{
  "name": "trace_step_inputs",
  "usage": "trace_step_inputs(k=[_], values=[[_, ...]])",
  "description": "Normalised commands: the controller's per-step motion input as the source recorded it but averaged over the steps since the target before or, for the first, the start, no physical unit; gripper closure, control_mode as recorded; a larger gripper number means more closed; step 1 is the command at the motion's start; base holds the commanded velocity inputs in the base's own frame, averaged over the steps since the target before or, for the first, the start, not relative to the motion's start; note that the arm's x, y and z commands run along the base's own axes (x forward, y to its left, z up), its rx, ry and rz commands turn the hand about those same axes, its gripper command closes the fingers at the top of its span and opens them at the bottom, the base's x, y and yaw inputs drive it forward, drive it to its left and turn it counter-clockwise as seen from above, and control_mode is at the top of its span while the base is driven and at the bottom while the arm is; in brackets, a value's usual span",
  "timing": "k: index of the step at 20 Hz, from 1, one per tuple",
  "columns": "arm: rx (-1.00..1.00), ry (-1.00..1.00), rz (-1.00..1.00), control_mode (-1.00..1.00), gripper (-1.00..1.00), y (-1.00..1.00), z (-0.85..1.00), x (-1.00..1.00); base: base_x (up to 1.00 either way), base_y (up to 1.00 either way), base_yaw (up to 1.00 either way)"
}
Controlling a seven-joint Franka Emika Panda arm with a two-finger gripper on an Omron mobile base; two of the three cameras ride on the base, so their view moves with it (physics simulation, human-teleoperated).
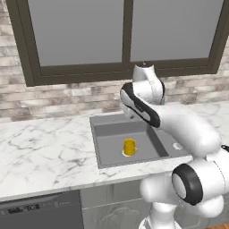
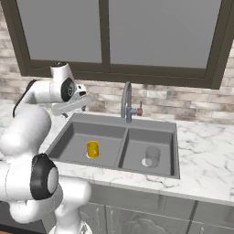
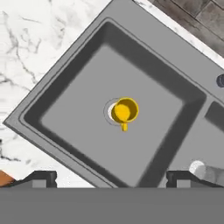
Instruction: Move any existing items from the left basin to the right basin for drying. Then move the mug from the counter to the left basin of the sink for washing.
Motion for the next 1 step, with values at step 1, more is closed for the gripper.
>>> trace_step_inputs(k=[1], values=[[0.05, -0.03, -0.05, -1.0, -1.0, -0.18, 0.08, -0.6, 0.0, 0.0, 0.0]])
